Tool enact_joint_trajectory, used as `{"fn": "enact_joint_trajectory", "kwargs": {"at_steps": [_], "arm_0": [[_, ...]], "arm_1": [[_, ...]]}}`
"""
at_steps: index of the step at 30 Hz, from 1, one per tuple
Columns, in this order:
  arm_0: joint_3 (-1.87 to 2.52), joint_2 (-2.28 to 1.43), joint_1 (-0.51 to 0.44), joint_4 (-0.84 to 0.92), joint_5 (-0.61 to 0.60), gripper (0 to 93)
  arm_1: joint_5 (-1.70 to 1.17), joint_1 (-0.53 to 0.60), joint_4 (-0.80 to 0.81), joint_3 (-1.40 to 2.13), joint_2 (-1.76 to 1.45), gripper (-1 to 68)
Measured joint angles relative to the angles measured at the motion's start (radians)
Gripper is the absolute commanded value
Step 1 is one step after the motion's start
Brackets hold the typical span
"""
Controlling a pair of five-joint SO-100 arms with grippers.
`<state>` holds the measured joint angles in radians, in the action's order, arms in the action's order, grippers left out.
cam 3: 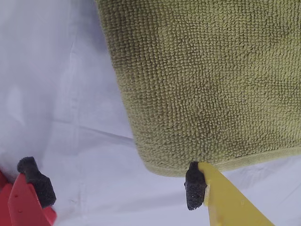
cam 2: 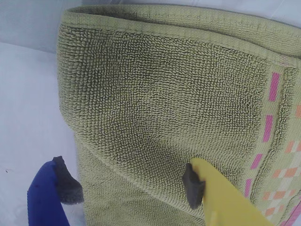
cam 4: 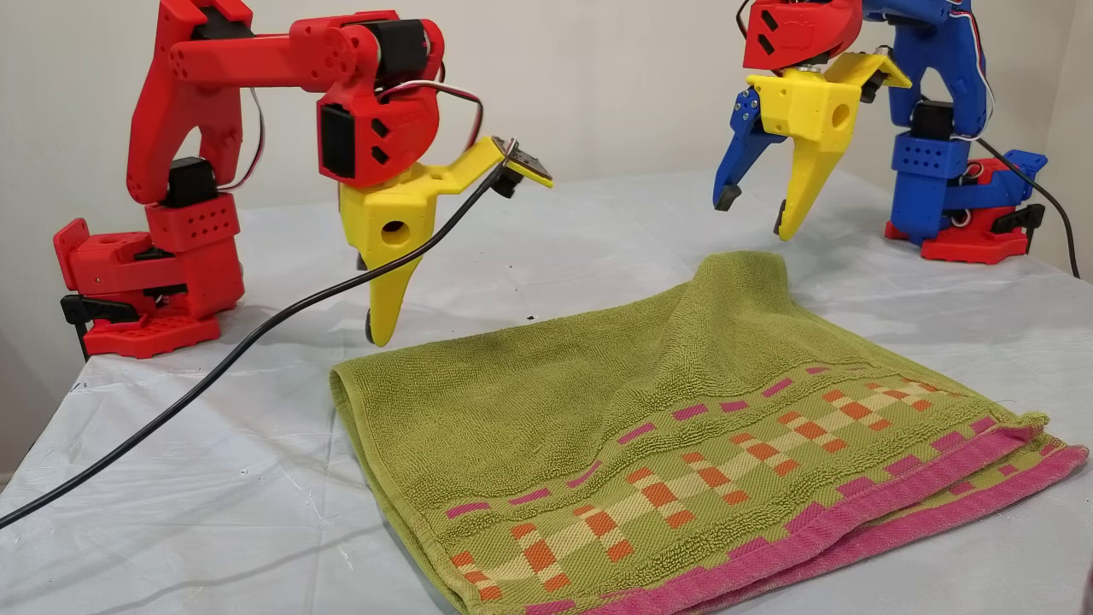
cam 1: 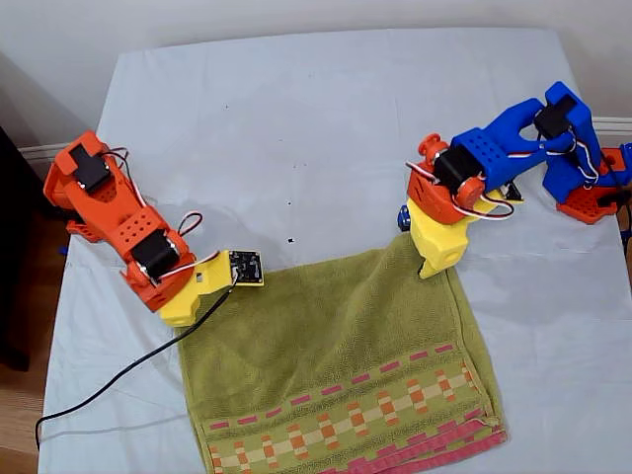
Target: Fold the towel.
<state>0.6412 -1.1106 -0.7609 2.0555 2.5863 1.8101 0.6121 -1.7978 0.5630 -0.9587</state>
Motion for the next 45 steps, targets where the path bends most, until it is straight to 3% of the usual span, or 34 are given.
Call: {"fn": "enact_joint_trajectory", "kwargs": {"at_steps": [7, 11, 18, 21, 30, 35, 41, 45], "arm_0": [[-0.066, 0.037, -0.052, 0.000, 0.192, 62.7], [-0.037, 0.037, -0.057, -0.006, 0.236, 62.8], [0.242, -0.040, -0.055, -0.219, 0.295, 62.1], [0.460, -0.127, -0.055, -0.374, 0.298, 62.6], [0.617, -0.196, -0.046, -0.462, 0.256, 63.8], [0.741, -0.250, -0.026, -0.640, 0.221, 63.2], [0.759, -0.265, -0.017, -0.706, 0.187, 63.3], [0.761, -0.265, -0.008, -0.758, 0.179, 59.0]], "arm_1": [[0.009, -0.015, 0.000, 0.000, 0.000, 46.9], [0.009, -0.015, 0.000, 0.018, 0.000, 47.0], [0.009, -0.037, 0.000, 0.044, 0.066, 46.6], [0.005, -0.038, 0.000, 0.044, 0.103, 46.6], [0.003, -0.052, 0.000, 0.044, 0.112, 46.0], [0.003, -0.052, 0.000, 0.044, 0.124, 45.4], [0.003, -0.052, 0.000, 0.044, 0.126, 44.9], [0.003, -0.052, 0.000, 0.038, 0.126, 44.8]]}}
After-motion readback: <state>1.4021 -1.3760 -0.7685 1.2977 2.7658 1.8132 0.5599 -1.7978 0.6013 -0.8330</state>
